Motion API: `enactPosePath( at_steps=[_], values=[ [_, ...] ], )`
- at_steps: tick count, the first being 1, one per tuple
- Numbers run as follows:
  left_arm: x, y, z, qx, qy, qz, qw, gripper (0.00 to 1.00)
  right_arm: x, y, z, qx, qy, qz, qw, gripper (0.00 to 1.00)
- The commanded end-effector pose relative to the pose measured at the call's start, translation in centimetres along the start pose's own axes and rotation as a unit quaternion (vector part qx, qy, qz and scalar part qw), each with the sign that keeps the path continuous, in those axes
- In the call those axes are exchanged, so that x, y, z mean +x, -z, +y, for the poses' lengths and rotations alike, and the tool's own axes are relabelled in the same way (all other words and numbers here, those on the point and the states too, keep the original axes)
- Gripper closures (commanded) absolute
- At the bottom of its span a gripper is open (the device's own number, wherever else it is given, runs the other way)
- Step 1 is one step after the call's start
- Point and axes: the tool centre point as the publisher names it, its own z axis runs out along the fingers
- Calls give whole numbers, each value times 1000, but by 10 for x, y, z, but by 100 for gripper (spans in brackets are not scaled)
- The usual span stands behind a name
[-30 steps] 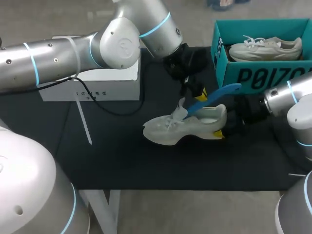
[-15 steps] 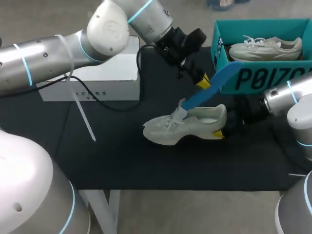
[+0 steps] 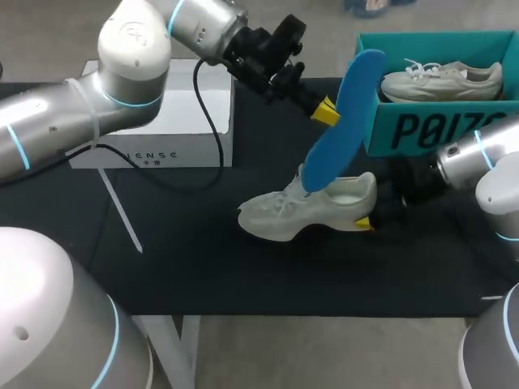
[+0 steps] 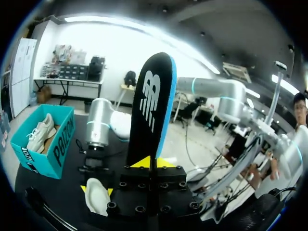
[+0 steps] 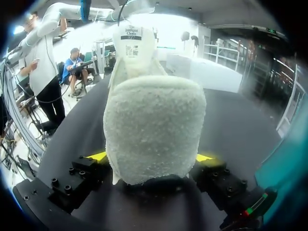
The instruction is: Take the shoe out of the shoebox, open the shoe tongue, remove and reinsert the insole, then place the shoe into the shoebox
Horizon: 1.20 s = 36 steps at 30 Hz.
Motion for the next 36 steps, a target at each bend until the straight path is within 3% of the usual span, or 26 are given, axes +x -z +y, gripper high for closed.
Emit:
enactPosePath(
  at_steps=[1, 8, 13, 19, 32, 36],
  values=[
    [18, 3, 1, 15, 2, 7, 1000, 100, -1, 6, 11, 54, -8, 3, 999, 0],
    [56, 5, -8, 31, -1, 41, 999, 100, 2, 17, 21, 100, -3, -10, 995, 0],
    [83, 6, -17, 76, -7, 72, 995, 100, 4, 24, 29, 162, 6, -16, 987, 0],
    [114, 4, -24, 128, -23, 77, 989, 100, 11, 29, 39, 200, 14, -9, 980, 0],
    [147, -22, -10, 169, -11, 96, 981, 100, 21, 29, 44, 214, 18, -21, 977, 0],
    [154, -26, -6, 169, 2, 111, 979, 100, 21, 30, 46, 244, 23, -28, 969, 0]
  ],
)
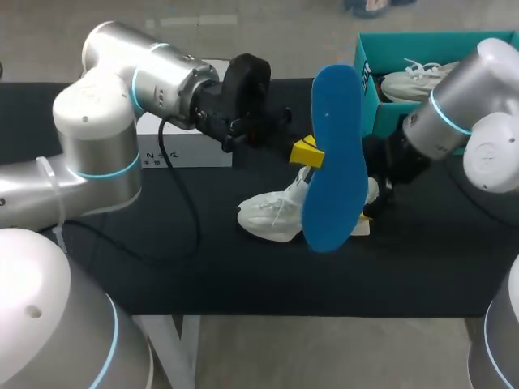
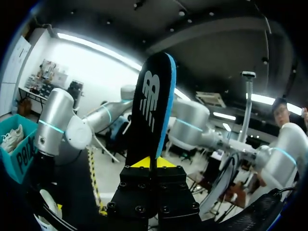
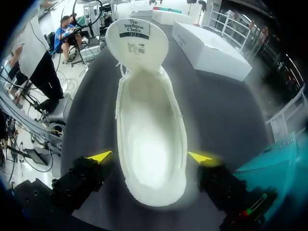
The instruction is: Take the shoe out of the shoebox, open the shoe tongue, remove and reinsert the insole, then place the shoe into the shoebox
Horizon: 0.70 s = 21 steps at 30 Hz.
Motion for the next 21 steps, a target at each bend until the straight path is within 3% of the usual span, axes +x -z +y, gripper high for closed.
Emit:
enactPosePath(
  at_steps=[1, 6, 21],
  values=[
    [2, -2, 6, 11, 6, -1, 1000, 100, 3, 4, 5, 45, 4, -11, 999, 0],
    [6, -6, 14, 15, 23, 9, 1000, 100, 3, 15, 8, 98, -7, -12, 995, 0],
    [33, -14, 39, 33, 41, 29, 998, 100, 4, 19, 9, 96, -14, -19, 995, 0]
  ],
)
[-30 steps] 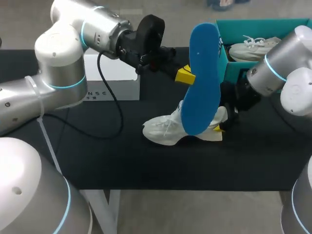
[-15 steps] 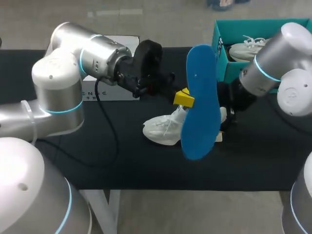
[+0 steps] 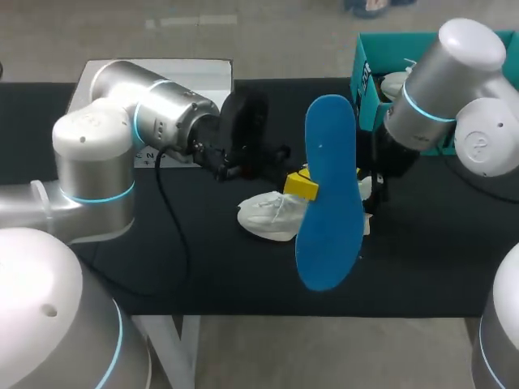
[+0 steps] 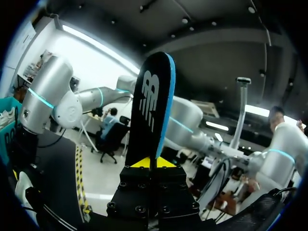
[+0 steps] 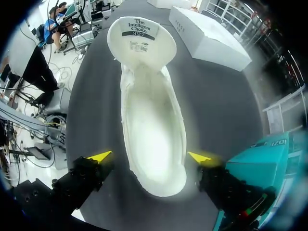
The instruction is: Take the shoe out of the shoebox, open the shoe tongue, remove and reinsert the insole, then place the shoe into the shoebox
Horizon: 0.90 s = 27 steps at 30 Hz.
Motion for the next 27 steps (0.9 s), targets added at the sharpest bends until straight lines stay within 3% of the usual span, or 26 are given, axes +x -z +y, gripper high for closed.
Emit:
enactPosePath(
  at_steps=[1, 9, 27],
  values=[
    [8, 0, 11, 7, -2, -7, 1000, 100, 0, -1, 1, 2, 0, 0, 1000, 0],
    [3, -1, 7, 27, 10, -4, 1000, 100, 3, 11, -1, 28, 5, -5, 1000, 0],
    [1, -4, 8, 16, 22, -15, 1000, 100, 7, 37, 3, 70, 6, 0, 998, 0]
  ],
)
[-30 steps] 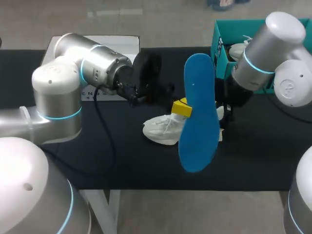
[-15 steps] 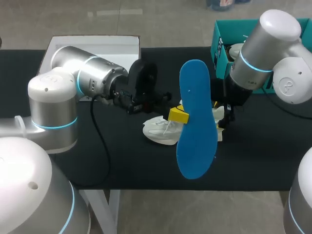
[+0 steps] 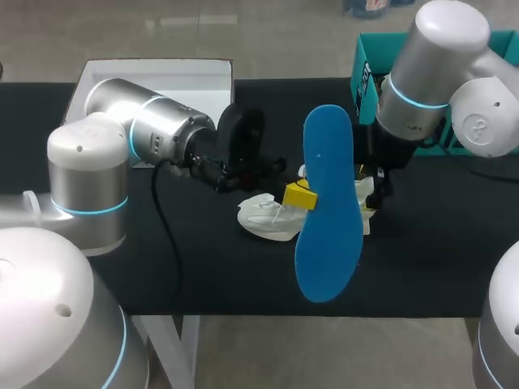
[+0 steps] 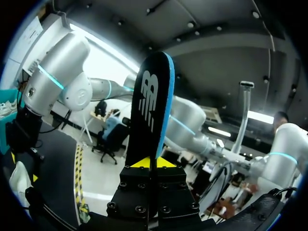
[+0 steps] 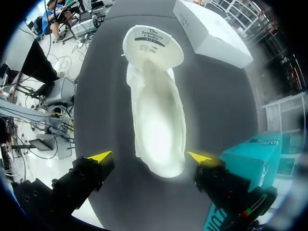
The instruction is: Take the shoe out of the shoebox, open the shoe tongue, remove and reinsert the insole, then place the shoe into the shoebox
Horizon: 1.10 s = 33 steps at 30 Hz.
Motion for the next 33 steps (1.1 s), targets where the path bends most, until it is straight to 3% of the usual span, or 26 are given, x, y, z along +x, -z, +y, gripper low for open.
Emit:
enactPosePath(
  at_steps=[1, 15, 23, 33],
  values=[
    [1, -1, -1, 0, -1, 0, 1000, 100, -2, 4, 2, 4, -3, 3, 1000, 0],
    [1, -1, -1, 0, -1, 0, 1000, 100, -2, 4, 2, 4, -3, 3, 1000, 0],
    [1, -1, -1, 0, -1, 0, 1000, 100, -33, 0, 20, 22, -1, -19, 1000, 0],
    [1, -1, -1, 0, -1, 0, 1000, 100, -60, -29, 41, 18, 16, -26, 999, 0]
  ],
)
